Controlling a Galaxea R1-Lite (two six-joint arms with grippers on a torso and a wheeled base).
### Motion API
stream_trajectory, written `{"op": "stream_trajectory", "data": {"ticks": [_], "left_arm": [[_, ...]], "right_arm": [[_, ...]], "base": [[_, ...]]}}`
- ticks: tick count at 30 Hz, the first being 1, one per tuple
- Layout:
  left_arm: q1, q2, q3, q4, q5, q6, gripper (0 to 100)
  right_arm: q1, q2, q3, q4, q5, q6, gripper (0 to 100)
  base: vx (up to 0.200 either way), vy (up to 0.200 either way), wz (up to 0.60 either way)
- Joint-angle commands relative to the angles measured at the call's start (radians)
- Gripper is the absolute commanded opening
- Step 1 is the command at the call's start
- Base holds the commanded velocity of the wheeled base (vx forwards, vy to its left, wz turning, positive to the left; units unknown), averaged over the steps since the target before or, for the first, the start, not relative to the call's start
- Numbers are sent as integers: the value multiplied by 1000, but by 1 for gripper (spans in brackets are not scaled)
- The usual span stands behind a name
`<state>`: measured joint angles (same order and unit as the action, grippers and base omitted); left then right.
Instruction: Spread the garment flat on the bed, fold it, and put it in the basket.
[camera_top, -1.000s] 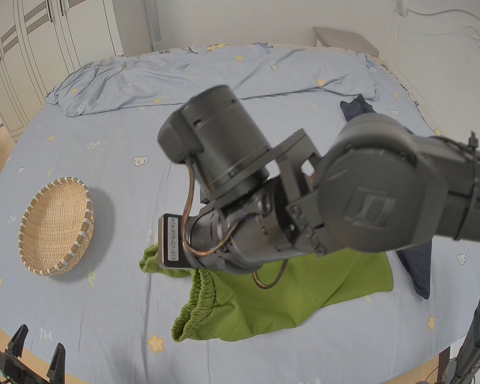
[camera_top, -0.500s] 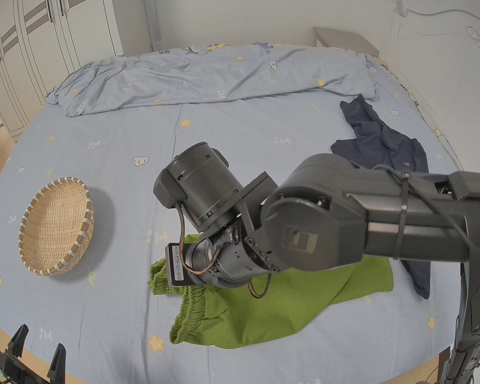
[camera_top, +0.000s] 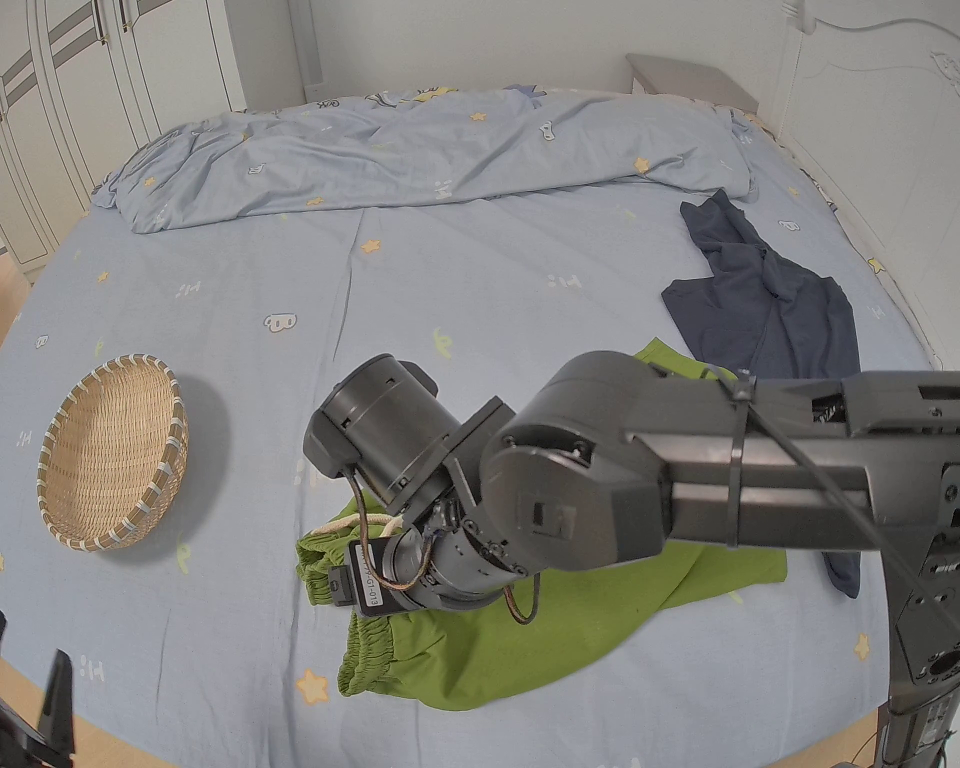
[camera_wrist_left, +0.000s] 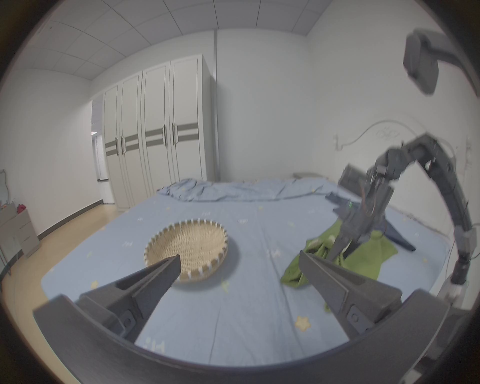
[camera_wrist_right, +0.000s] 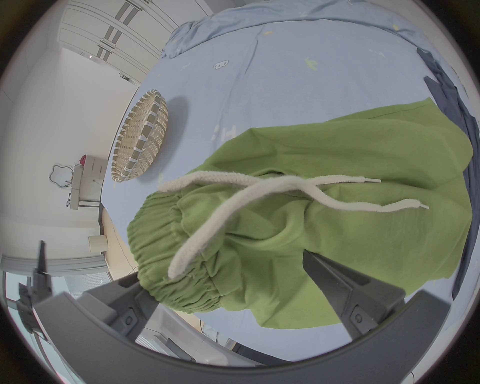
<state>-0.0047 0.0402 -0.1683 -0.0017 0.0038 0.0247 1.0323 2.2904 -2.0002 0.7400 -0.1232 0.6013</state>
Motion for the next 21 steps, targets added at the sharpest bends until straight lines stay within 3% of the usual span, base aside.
{"op": "stream_trajectory", "data": {"ticks": [1,2,3,5,8,13,15,17,21], "left_arm": [[-81,397,-373,91,-180,-3,100],[-83,406,-372,91,-191,-2,100],[-95,510,-343,91,-301,4,100],[-113,609,-316,80,-407,1,100],[-175,681,-278,78,-475,0,100],[-317,885,-180,57,-478,15,100],[-324,938,-162,28,-479,17,100],[-327,1029,-111,-100,-481,14,100],[-342,1055,-30,-219,-498,6,100]], "right_arm": [[2,-3,0,12,2,-9,100],[3,-3,0,12,0,-9,100],[15,-3,0,9,2,-9,100],[49,-14,0,1,13,-6,100],[68,-57,0,-7,33,-6,100],[107,-129,0,-1,62,3,100],[114,-140,0,2,62,3,100],[121,-187,0,2,60,3,100],[98,-252,0,30,57,5,100]], "base": [[0,0,0],[0,0,0],[0,0,0],[0,0,0],[0,0,0],[0,0,0],[0,0,0],[0,0,0],[0,0,0]]}}
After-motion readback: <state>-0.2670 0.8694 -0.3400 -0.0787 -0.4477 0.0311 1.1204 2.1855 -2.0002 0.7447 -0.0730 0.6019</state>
